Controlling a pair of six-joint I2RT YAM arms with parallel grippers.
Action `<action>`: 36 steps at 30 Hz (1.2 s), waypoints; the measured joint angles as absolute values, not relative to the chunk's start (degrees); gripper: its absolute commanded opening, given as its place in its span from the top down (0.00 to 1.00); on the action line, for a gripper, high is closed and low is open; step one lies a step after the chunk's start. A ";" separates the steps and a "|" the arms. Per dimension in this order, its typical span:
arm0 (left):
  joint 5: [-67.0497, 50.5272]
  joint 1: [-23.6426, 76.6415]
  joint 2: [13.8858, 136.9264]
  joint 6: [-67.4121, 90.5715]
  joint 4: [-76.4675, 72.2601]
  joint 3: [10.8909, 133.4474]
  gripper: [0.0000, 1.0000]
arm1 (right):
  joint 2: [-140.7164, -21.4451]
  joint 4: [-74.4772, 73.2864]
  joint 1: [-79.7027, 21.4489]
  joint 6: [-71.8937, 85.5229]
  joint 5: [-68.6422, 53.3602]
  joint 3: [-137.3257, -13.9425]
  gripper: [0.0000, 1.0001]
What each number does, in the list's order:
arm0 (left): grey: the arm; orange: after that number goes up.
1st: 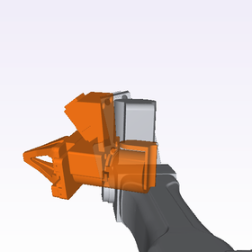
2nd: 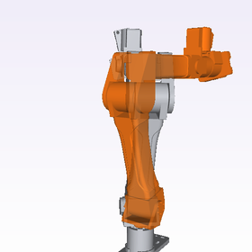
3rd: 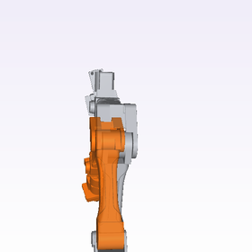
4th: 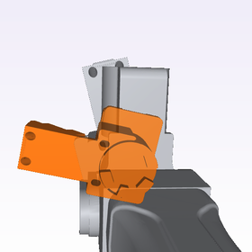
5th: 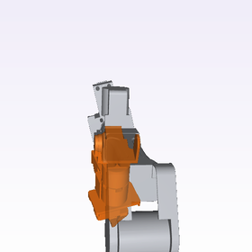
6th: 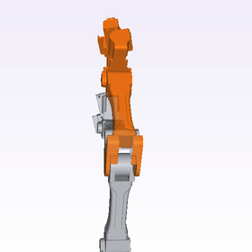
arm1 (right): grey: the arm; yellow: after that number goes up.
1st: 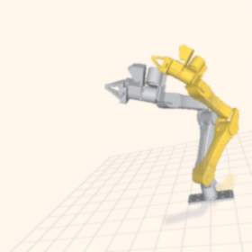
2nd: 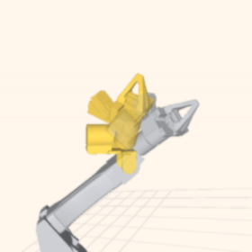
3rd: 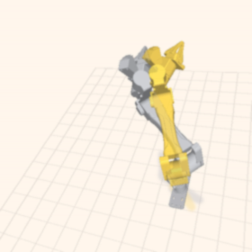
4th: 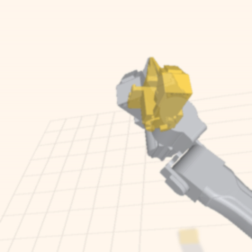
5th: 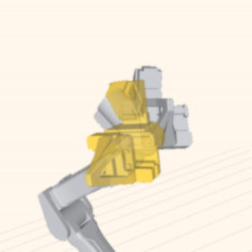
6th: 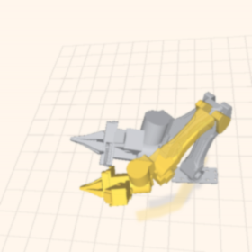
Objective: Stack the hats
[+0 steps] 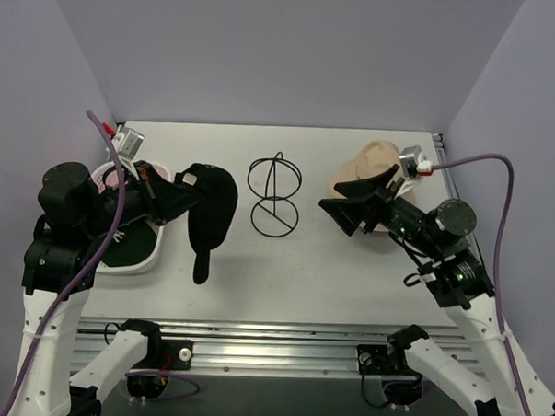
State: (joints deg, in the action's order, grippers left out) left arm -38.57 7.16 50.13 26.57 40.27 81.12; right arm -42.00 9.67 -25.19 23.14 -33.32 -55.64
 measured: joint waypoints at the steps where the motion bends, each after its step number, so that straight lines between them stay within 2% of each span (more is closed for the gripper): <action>1: -40.05 8.58 49.78 27.64 39.07 79.94 0.98 | -43.97 10.87 -25.50 23.68 -34.59 -56.05 0.39; 10: -44.91 19.92 49.80 31.29 35.11 73.54 0.98 | -53.69 13.47 -35.73 21.96 -37.21 -55.94 0.34; 18: -45.08 24.10 49.95 30.74 34.81 69.87 0.98 | -59.70 13.56 -50.46 16.05 -29.58 -55.48 0.37; 30: -45.17 24.67 49.43 28.34 34.87 69.82 0.98 | -61.01 15.97 -53.41 16.05 -17.67 -52.73 0.43; 36: -44.95 24.69 48.75 28.32 34.76 69.80 0.98 | -60.99 17.98 -53.74 19.33 -14.41 -50.41 0.50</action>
State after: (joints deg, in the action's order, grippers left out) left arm -44.95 24.69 48.75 28.32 34.76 69.80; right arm -60.99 17.98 -53.74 19.33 -14.41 -50.41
